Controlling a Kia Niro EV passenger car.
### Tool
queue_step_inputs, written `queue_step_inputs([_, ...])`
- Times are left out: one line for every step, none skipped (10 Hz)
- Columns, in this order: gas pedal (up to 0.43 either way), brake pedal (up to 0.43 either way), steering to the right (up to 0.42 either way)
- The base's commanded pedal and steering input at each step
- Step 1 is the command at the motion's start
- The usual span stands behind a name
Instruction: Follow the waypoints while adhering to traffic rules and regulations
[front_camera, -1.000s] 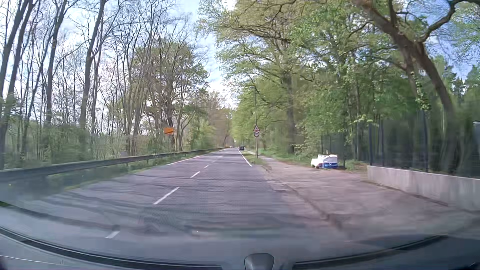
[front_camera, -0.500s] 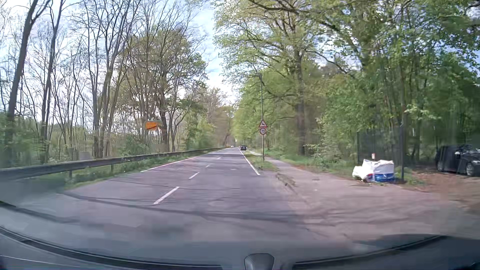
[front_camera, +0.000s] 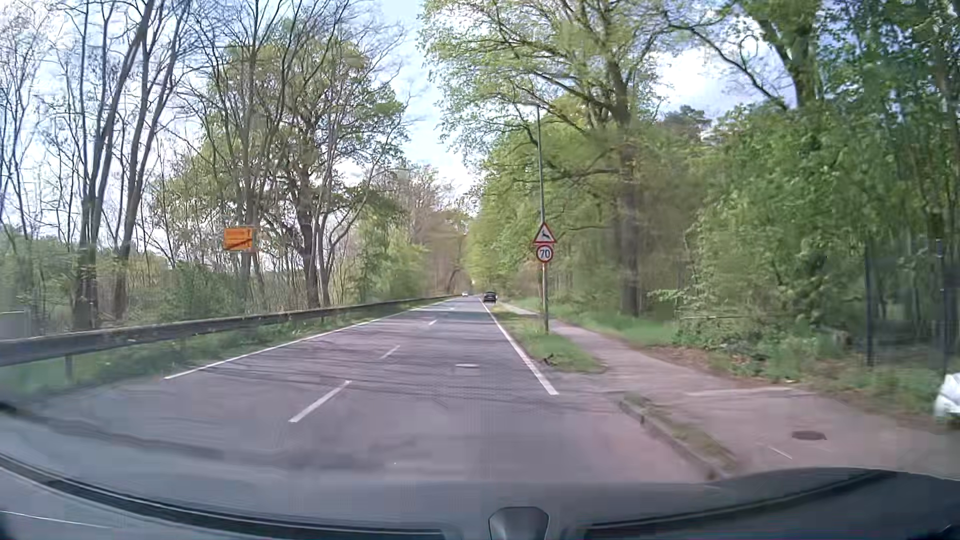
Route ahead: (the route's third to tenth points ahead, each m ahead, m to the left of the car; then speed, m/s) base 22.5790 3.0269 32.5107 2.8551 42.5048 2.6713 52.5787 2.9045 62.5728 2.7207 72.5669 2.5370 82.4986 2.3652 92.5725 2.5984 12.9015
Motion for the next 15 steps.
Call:
queue_step_inputs([0.138, 0.000, -0.004])
queue_step_inputs([0.138, 0.000, -0.004])
queue_step_inputs([0.150, 0.000, -0.004])
queue_step_inputs([0.150, 0.000, -0.003])
queue_step_inputs([0.150, 0.000, -0.003])
queue_step_inputs([0.150, 0.000, -0.003])
queue_step_inputs([0.157, 0.000, -0.003])
queue_step_inputs([0.157, 0.000, -0.003])
queue_step_inputs([0.157, 0.000, -0.003])
queue_step_inputs([0.157, 0.000, -0.003])
queue_step_inputs([0.169, 0.000, -0.003])
queue_step_inputs([0.169, 0.000, -0.003])
queue_step_inputs([0.169, 0.000, -0.003])
queue_step_inputs([0.169, 0.000, -0.003])
queue_step_inputs([0.169, 0.000, -0.003])
